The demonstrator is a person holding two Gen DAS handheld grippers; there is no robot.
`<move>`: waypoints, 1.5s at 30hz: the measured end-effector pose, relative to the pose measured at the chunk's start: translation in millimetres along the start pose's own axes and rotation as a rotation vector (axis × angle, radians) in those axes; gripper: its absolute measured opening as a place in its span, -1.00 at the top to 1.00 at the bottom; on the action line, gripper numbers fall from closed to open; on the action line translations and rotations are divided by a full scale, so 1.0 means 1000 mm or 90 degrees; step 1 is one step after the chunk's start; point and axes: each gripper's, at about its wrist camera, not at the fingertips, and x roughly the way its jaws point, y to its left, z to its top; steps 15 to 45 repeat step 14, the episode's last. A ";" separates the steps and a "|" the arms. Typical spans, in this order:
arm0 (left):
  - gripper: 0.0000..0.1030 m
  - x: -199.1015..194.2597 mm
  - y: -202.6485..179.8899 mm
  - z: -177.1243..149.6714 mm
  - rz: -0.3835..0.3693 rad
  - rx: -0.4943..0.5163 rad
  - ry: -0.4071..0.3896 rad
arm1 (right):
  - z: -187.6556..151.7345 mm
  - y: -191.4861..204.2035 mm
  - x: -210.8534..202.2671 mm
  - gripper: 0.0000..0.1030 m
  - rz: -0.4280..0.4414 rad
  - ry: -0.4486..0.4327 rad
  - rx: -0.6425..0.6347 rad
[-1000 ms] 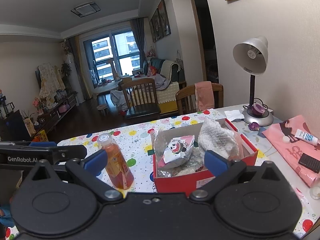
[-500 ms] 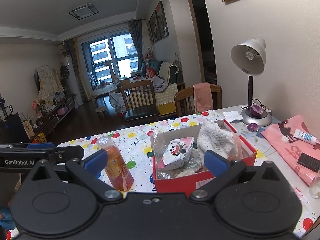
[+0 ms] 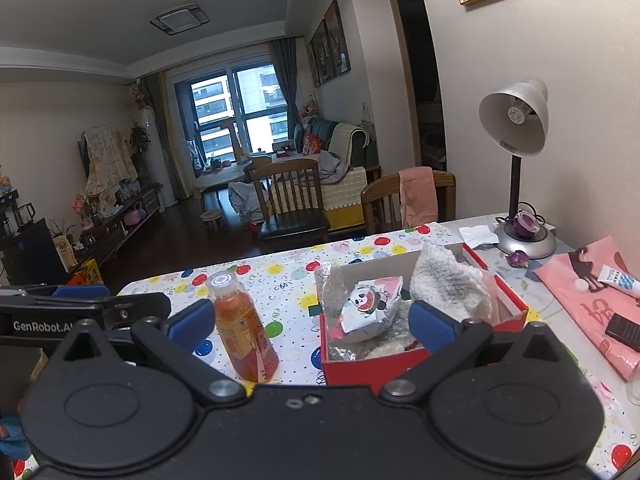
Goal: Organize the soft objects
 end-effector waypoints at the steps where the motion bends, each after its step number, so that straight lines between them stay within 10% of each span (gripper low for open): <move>1: -1.00 0.000 0.000 0.000 -0.001 0.001 0.000 | 0.000 0.000 0.001 -1.00 0.002 0.000 0.000; 45: -1.00 -0.002 0.002 -0.002 0.001 0.003 -0.002 | 0.000 0.003 0.005 -1.00 0.004 0.006 -0.002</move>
